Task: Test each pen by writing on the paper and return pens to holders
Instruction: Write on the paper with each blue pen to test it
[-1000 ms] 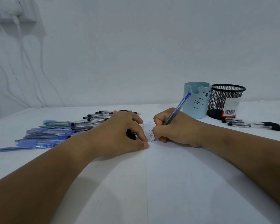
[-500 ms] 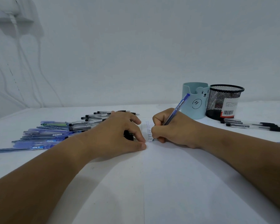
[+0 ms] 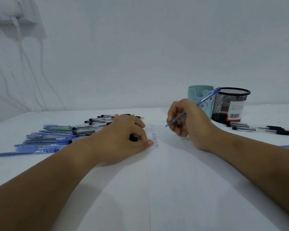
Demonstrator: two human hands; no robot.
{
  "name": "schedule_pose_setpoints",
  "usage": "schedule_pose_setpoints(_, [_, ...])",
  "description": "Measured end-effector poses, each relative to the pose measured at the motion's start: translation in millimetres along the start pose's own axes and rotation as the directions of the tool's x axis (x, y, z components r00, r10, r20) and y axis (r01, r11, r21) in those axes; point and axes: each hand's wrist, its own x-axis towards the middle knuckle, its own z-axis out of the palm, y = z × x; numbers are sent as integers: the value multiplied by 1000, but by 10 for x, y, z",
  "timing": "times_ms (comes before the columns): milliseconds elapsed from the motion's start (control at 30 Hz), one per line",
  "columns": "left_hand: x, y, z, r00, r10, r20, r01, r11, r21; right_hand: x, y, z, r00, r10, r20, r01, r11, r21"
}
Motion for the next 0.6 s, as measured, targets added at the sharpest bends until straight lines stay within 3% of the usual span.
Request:
schedule_pose_setpoints(133, [-19,43,47,1000,8,-19,-7,999,31,35,-57,-46,985,-120,-123,112,991,-72])
schedule_pose_setpoints(333, [-20,56,78,999,10,-38,-9,999,43,-49,-99,-35,973,-212,-87,172,925,-339])
schedule_pose_setpoints(600, [-26,10,103,998,25,-51,-24,1000,12,-108,-111,-30,985,-171,-39,149,933,-327])
